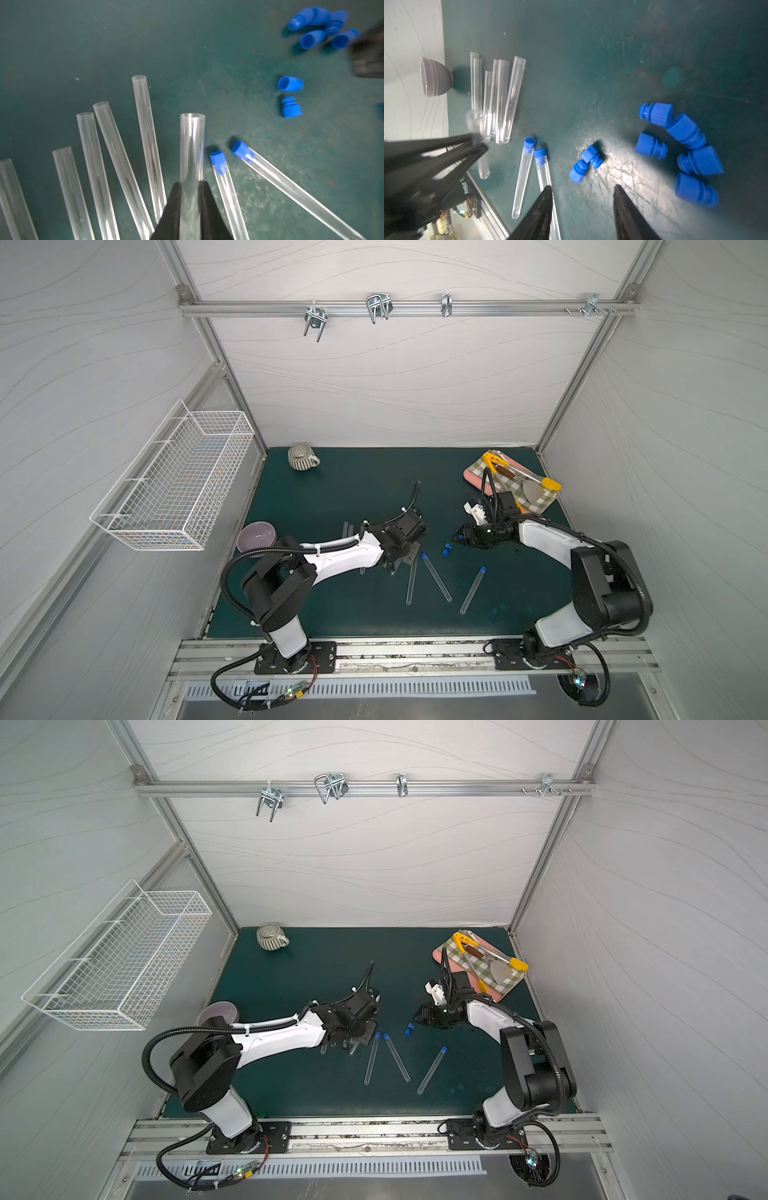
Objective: Remove stoppers from test tubes
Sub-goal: Place the test tube at the center of the board.
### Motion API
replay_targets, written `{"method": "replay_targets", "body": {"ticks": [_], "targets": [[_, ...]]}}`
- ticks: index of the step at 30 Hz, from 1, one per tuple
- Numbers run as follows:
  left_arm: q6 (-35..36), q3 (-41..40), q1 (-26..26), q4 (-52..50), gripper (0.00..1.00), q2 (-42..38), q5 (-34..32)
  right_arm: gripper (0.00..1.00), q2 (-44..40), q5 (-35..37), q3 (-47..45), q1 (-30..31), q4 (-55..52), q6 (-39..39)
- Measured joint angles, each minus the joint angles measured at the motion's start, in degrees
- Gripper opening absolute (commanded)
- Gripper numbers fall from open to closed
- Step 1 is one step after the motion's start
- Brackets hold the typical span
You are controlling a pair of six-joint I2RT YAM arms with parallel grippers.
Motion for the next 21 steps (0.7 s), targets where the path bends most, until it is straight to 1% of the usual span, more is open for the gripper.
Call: {"method": "replay_targets", "body": {"ticks": [8,12,21], "targets": [[-1.1,6.1,1.8,-0.1,0.1,7.1,0.0,0.64,-11.7,0.4,-3.2,1.3,-2.4,-0.4],[-1.2,8.3,2.3,-0.7,0.11,10.1,0.0,0.68,-14.1,0.0,-3.9,1.5,-3.0,-0.4],[-1.2,12.3,3.0,-2.4,0.17,14.8,-0.8,0.69,-15.1,-0.9,-4.0,1.5,-3.4,-0.4]]}}
